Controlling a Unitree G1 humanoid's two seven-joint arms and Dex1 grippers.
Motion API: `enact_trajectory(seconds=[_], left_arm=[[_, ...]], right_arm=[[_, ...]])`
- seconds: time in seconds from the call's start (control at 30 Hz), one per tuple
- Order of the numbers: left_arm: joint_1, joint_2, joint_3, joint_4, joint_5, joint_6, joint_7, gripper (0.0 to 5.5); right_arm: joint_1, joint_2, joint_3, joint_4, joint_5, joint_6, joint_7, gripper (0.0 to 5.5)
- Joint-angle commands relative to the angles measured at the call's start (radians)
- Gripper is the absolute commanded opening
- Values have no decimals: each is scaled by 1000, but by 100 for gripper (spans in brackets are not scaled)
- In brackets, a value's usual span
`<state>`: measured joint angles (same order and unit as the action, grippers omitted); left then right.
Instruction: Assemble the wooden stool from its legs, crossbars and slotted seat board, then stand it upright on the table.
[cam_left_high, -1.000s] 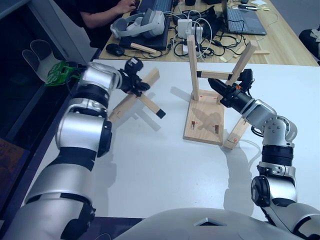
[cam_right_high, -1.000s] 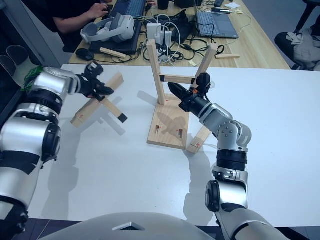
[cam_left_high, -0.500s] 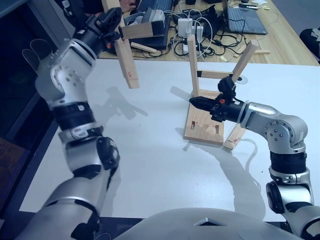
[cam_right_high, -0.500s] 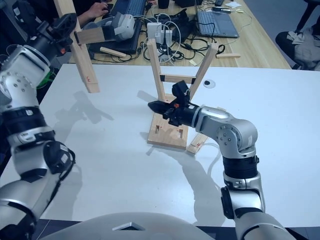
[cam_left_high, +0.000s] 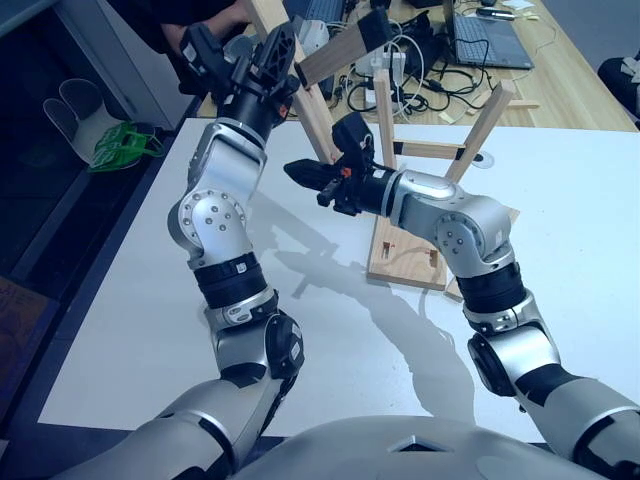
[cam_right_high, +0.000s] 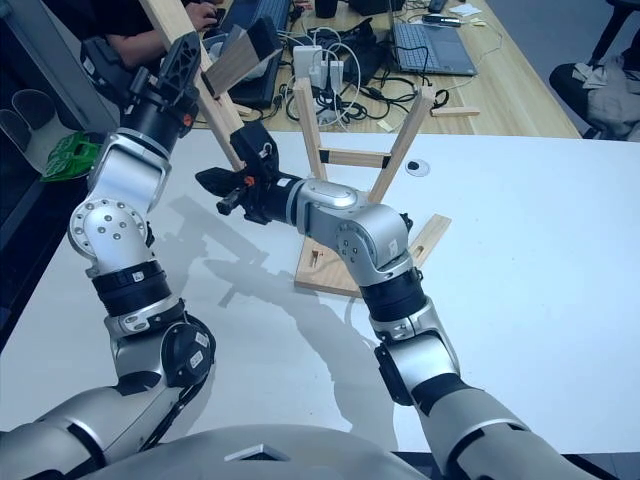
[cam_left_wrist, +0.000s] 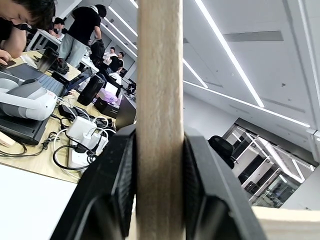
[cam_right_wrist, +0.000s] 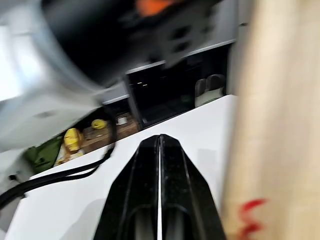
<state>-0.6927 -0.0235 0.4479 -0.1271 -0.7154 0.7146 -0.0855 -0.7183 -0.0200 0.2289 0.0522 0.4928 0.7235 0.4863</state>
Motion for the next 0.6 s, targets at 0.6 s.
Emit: enact_trajectory(seconds=[0.6], left_arm=[[85, -39, -97, -136, -88, -57, 200, 103]], right_arm=[[34, -308, 23, 164, -209, -176, 352, 0]])
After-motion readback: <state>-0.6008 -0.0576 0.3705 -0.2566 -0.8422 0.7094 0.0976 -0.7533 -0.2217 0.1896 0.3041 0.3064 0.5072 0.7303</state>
